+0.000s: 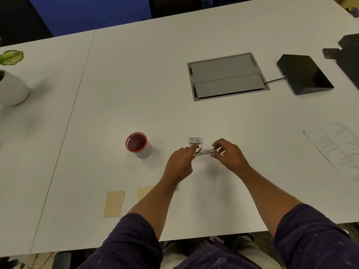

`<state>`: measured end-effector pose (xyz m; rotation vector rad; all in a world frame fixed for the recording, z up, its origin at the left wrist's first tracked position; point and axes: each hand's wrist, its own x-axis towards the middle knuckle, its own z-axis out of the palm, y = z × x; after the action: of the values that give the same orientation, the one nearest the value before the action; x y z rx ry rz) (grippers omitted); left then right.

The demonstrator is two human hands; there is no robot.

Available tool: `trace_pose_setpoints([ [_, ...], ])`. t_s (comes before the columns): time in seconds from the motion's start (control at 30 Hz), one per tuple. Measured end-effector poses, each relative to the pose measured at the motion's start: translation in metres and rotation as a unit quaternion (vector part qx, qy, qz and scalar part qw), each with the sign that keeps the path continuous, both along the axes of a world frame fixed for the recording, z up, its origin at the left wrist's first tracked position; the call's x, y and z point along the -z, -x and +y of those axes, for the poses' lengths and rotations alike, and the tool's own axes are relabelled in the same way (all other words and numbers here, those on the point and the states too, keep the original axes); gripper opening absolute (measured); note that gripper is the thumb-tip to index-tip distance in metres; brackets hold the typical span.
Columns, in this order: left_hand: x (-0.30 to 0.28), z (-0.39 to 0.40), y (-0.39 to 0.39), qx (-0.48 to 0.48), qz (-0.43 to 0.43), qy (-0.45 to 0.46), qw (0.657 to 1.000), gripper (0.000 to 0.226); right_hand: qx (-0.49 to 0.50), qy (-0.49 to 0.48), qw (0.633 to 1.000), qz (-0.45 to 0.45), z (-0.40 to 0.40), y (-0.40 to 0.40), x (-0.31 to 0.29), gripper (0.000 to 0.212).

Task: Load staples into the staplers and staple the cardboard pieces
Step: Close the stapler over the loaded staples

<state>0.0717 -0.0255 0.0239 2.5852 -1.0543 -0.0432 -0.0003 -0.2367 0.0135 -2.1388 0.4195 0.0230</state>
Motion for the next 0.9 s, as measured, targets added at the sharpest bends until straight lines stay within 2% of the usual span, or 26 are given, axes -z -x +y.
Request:
trace_pose_setpoints([
  [0.1,0.0002,0.0004,-0.0001,-0.009,0.004,-0.004,1.000,0.052,0.001,-0.009,1.000,-0.001,-0.0016,-0.0017,0.0039,0.029],
  [0.27,0.0000,-0.0002,-0.0026,-0.005,0.003,-0.022,1.000,0.039,0.004,-0.023,1.000,-0.007,-0.0010,-0.0044,0.0064,0.028],
  [0.6,0.0049,0.0027,-0.0012,0.024,-0.011,-0.050,0.998,0.059,0.009,-0.036,0.999,-0.015,0.0013,-0.0066,0.0017,0.031],
  [0.9,0.0049,0.0012,0.0005,0.062,-0.016,-0.064,0.996,0.064,0.011,-0.023,1.000,0.003,0.0035,-0.0034,0.0053,0.032],
])
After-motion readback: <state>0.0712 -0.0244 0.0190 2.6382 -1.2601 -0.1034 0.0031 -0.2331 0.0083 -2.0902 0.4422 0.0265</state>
